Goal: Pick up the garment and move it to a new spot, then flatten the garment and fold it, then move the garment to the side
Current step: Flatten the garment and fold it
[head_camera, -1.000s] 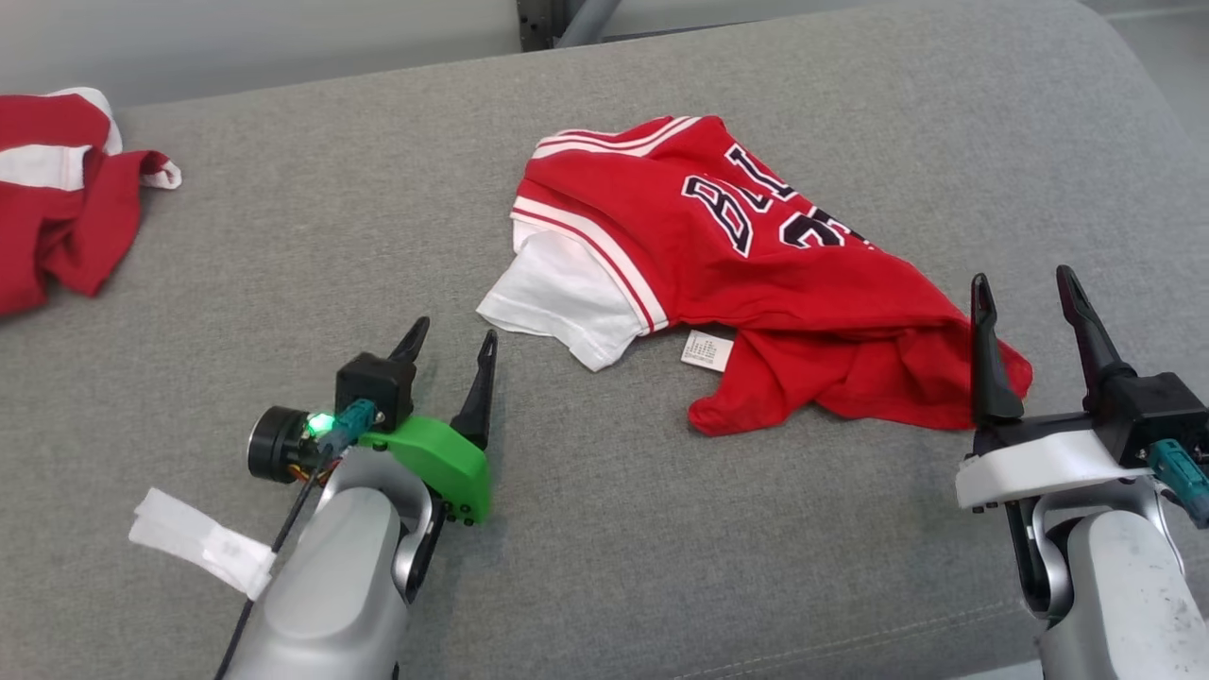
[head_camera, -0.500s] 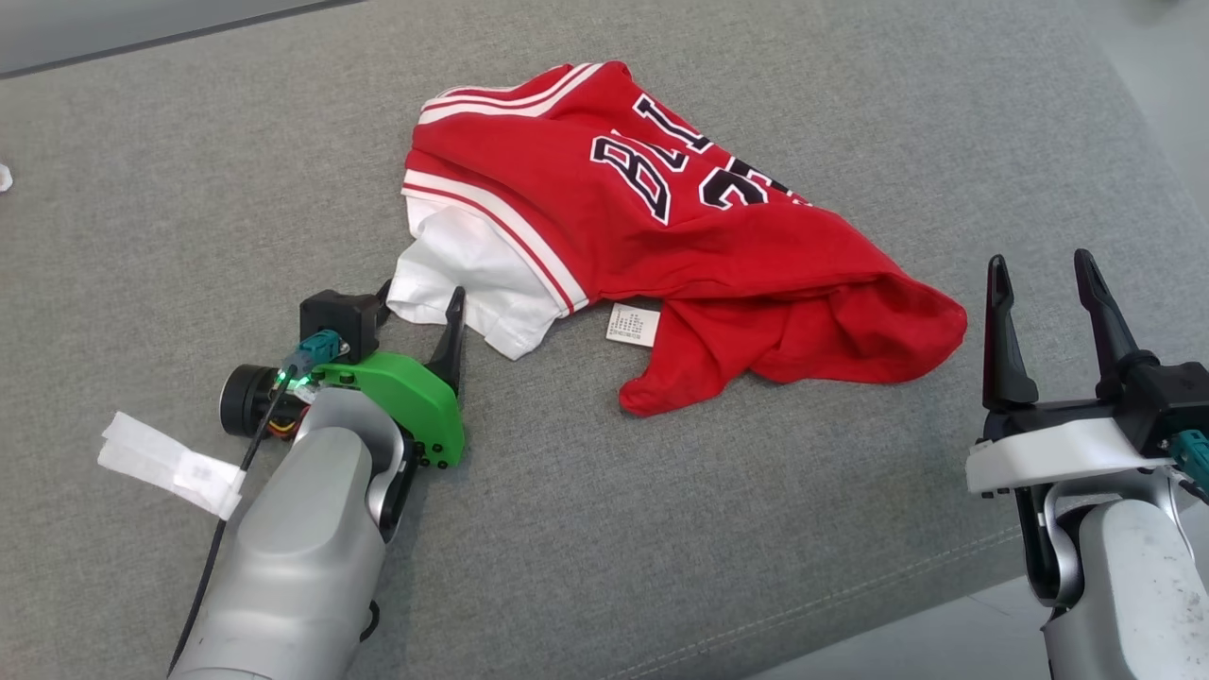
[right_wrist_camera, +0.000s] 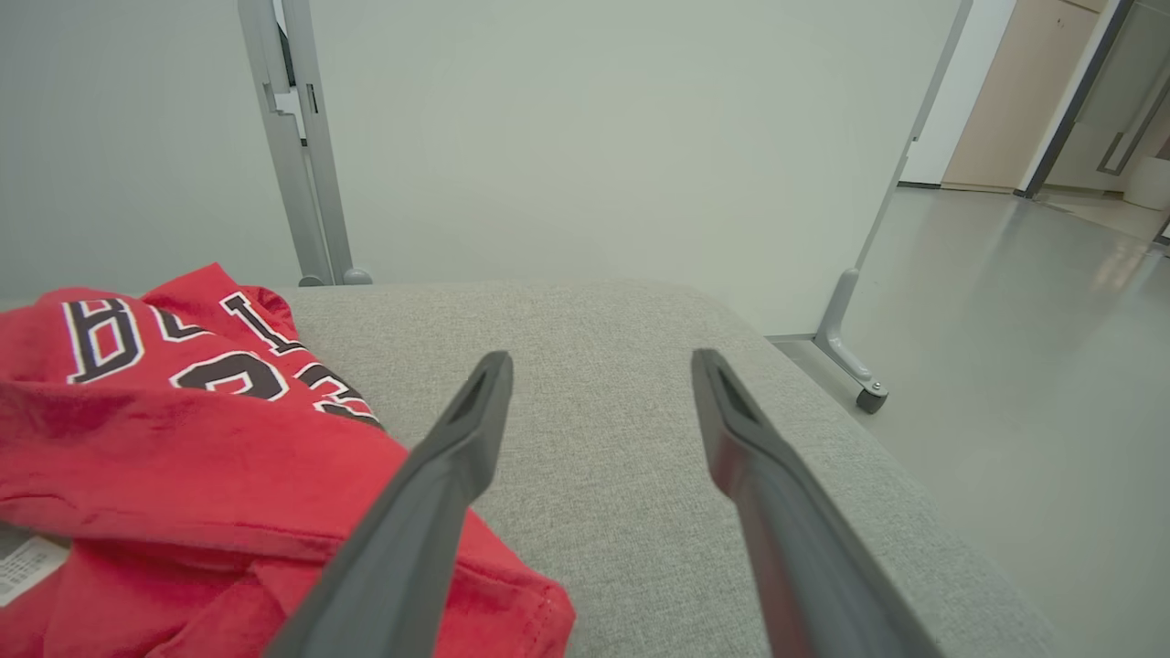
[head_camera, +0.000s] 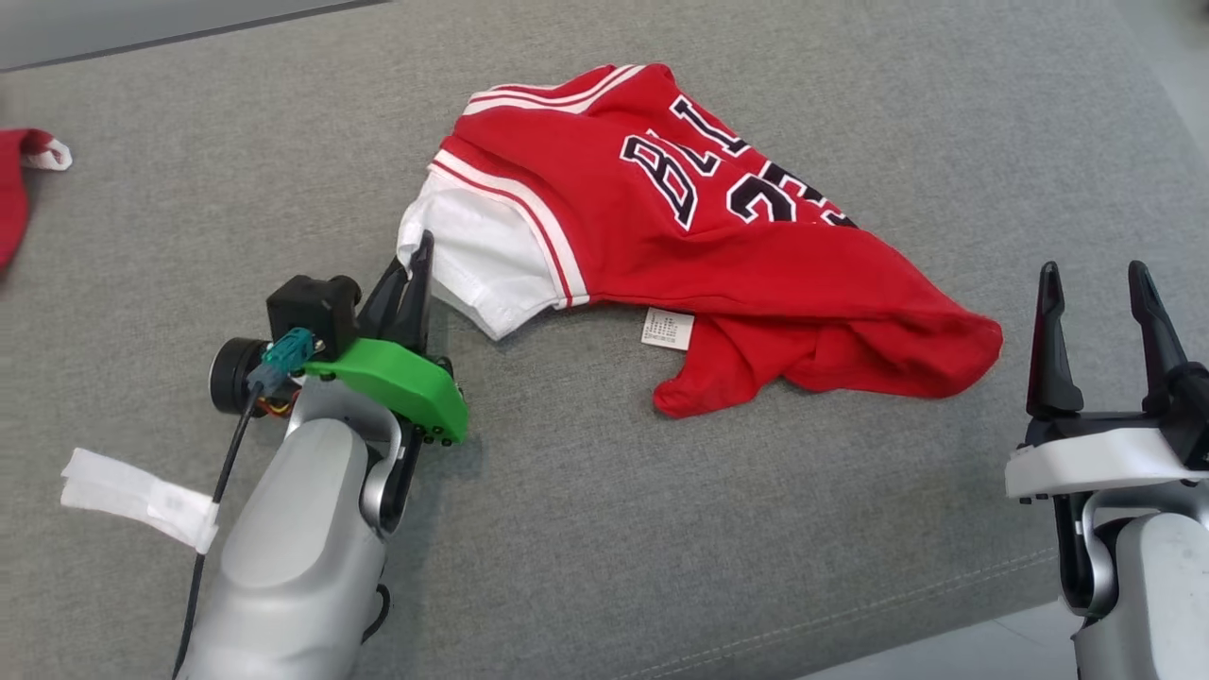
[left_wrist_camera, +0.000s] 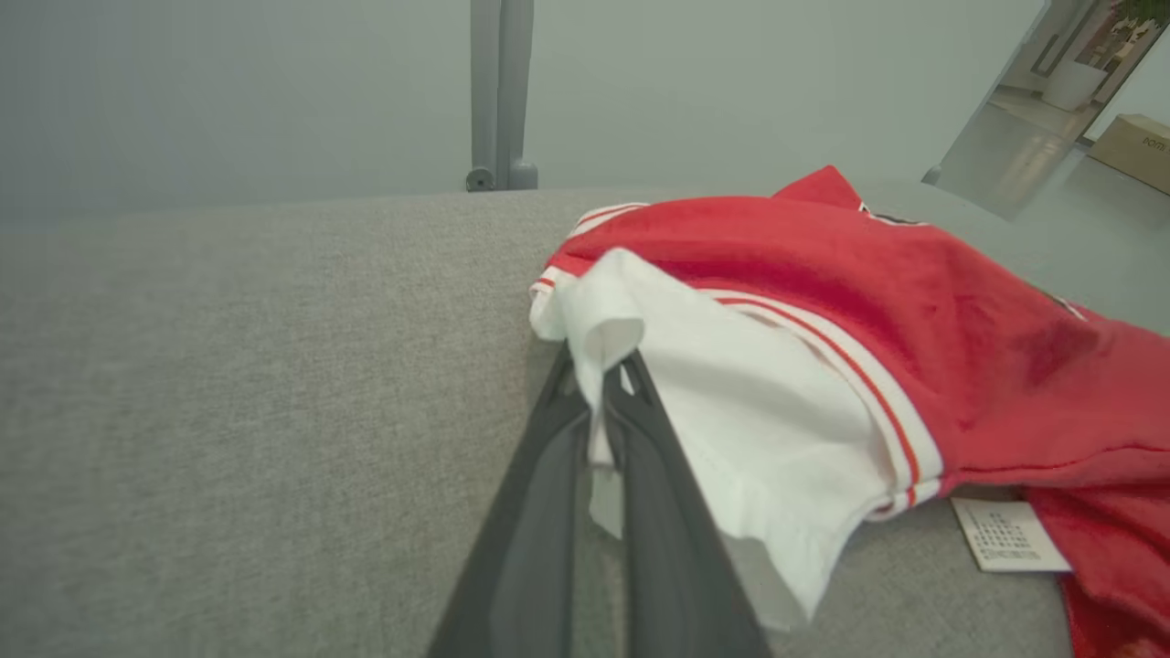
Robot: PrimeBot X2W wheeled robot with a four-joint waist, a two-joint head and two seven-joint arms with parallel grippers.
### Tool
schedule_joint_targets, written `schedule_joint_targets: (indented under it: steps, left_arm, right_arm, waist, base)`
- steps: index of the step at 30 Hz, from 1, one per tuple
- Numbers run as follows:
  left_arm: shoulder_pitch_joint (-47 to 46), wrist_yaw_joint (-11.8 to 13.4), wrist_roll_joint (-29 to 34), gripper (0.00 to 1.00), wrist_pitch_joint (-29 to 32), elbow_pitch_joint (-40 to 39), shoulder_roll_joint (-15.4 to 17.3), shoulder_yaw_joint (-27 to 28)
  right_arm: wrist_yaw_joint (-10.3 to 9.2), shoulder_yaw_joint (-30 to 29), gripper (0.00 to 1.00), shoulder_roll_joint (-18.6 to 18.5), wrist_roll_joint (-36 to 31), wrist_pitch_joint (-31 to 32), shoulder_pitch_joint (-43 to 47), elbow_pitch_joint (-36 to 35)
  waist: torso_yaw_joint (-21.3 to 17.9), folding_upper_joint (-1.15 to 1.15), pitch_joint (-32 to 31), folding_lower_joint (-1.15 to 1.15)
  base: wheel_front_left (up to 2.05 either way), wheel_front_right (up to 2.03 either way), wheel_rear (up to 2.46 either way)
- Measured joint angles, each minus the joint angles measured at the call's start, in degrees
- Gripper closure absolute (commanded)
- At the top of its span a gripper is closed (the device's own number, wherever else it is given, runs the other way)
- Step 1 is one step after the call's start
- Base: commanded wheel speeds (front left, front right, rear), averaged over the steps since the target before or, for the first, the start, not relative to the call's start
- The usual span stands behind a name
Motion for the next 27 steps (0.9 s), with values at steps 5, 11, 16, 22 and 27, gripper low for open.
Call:
schedule_joint_targets:
  steps: [5, 11, 16, 22, 27]
  left_arm:
    - [5.91, 2.08, 3.07, 1.0, -0.01, -11.07, 0.74, 4.23]
    - [14.1, 3.91, 5.25, 1.0, -0.01, -23.14, 1.91, 9.43]
    - [22.25, 5.01, 6.36, 1.0, -0.01, -28.8, 2.26, 12.51]
    - [28.58, 5.59, 6.51, 1.0, -0.02, -30.04, 1.71, 14.18]
    - [30.25, 5.84, 6.95, 1.0, -0.02, -28.76, 1.11, 15.22]
  right_arm:
    - [0.0, -0.86, 0.0, 0.02, -0.35, 0.0, 1.29, 0.51]
    - [0.0, -1.79, 0.0, 0.04, -0.85, 0.0, 2.94, 1.11]
    - [0.0, -2.56, 0.0, 0.04, -1.18, 0.0, 3.75, 1.45]
    - [0.0, -3.66, 0.0, 0.04, -1.66, 0.0, 4.46, 2.11]
    - [0.0, -6.12, 0.0, 0.03, -2.67, 0.0, 4.7, 2.22]
  waist:
    - [2.68, 0.0, -1.05, 0.0]
    - [5.67, 0.0, -2.35, 0.0]
    - [7.1, 0.0, -3.23, 0.0]
    - [7.53, 0.0, -3.99, 0.0]
    - [7.42, 0.0, -4.71, 0.0]
  base:
    - [0.0, 0.0, 0.0]
    - [0.0, 0.0, 0.0]
    - [0.0, 0.0, 0.0]
    - [0.0, 0.0, 0.0]
    - [0.0, 0.0, 0.0]
